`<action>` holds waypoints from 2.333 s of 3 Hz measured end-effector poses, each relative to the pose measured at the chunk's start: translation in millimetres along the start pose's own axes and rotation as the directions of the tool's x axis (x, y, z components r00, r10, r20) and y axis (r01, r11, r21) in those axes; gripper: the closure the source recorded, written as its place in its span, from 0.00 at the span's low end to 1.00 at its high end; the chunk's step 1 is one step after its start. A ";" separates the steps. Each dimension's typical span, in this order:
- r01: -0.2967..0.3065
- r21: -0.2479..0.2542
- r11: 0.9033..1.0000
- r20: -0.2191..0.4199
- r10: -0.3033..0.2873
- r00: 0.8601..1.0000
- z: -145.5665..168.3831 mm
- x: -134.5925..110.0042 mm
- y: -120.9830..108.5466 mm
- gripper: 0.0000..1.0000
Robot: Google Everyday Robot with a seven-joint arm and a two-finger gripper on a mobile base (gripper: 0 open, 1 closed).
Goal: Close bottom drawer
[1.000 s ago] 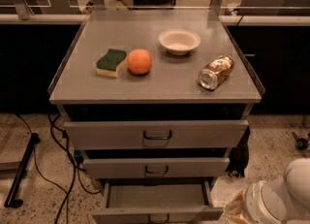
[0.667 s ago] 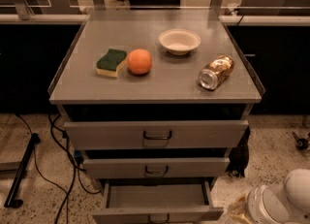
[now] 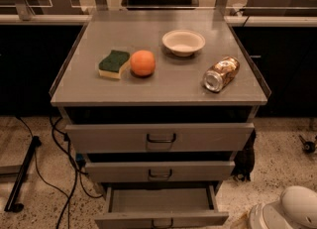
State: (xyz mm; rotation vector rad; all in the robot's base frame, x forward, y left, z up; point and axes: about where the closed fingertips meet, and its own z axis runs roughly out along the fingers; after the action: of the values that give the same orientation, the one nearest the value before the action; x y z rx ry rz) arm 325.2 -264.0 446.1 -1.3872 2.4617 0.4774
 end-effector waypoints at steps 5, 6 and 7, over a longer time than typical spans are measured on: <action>-0.025 -0.080 0.997 0.140 0.036 0.989 180.8 53.5 -28.2 1.00; -0.027 -0.072 0.997 0.149 0.038 0.988 190.6 58.0 -32.2 1.00; -0.024 -0.053 0.998 0.172 0.032 0.984 210.8 61.4 -39.3 1.00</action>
Offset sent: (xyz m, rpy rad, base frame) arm 0.0065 -0.0129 -0.0486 0.0136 0.0091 -0.0172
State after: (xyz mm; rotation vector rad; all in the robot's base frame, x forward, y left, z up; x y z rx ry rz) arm 344.2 -243.4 224.9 -1.2733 2.3468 0.6428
